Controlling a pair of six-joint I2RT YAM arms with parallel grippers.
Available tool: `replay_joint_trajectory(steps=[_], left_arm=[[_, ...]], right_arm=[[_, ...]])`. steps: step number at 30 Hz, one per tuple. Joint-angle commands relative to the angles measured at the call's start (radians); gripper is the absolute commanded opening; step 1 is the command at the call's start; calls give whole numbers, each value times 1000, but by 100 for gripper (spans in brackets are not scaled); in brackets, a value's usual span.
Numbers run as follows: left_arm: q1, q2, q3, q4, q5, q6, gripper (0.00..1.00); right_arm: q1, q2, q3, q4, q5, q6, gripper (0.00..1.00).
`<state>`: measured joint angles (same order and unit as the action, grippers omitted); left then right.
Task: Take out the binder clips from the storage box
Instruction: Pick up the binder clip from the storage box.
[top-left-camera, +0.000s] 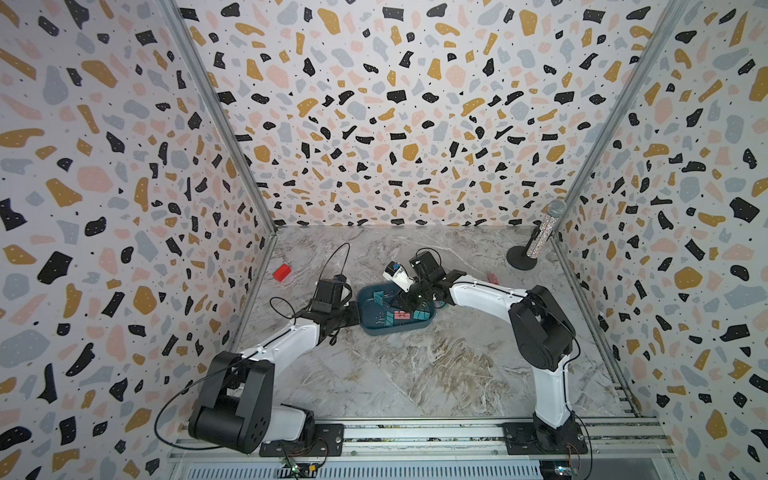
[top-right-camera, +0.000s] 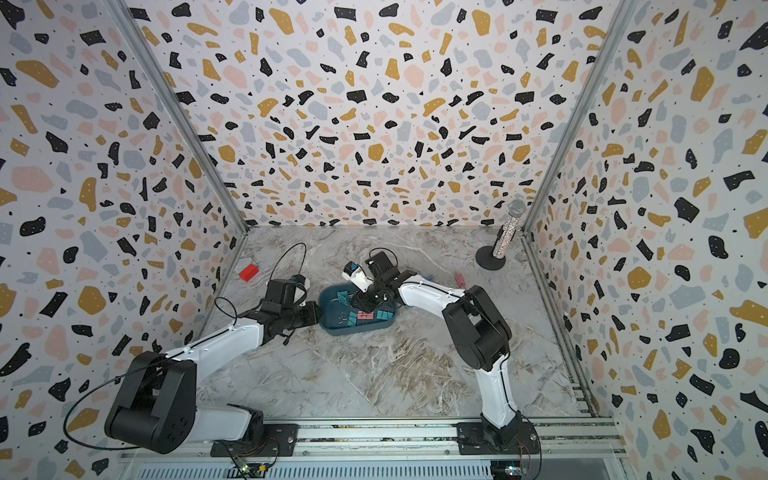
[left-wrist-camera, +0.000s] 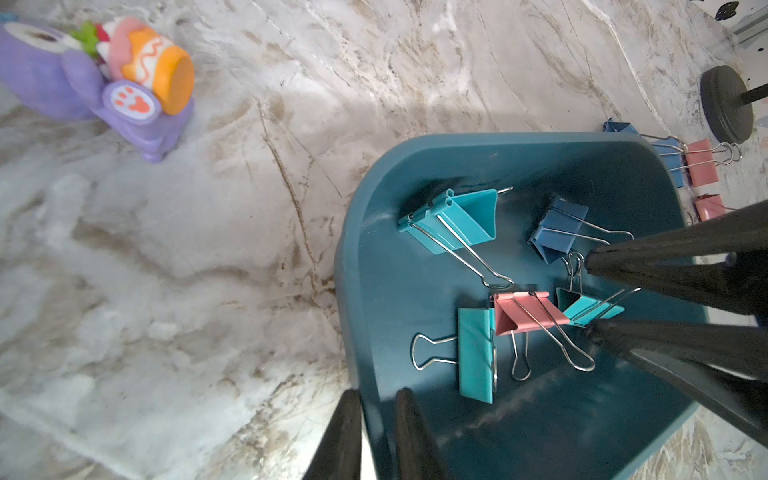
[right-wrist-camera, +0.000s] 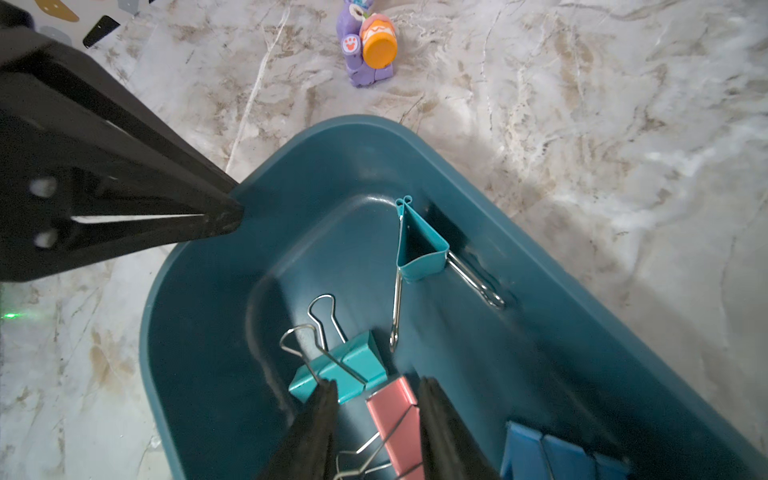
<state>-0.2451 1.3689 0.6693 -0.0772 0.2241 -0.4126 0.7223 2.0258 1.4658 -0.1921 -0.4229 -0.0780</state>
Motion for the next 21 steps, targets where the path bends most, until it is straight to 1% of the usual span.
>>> replay_joint_trajectory(steps=[1,21], left_arm=[[0,-20,-9,17,6,0,19],[0,-32,-13,17,4,-3,20]], right_arm=[[5,14,42,-42,-1,-21,39],[8,105,103,-38,-15,-18,38]])
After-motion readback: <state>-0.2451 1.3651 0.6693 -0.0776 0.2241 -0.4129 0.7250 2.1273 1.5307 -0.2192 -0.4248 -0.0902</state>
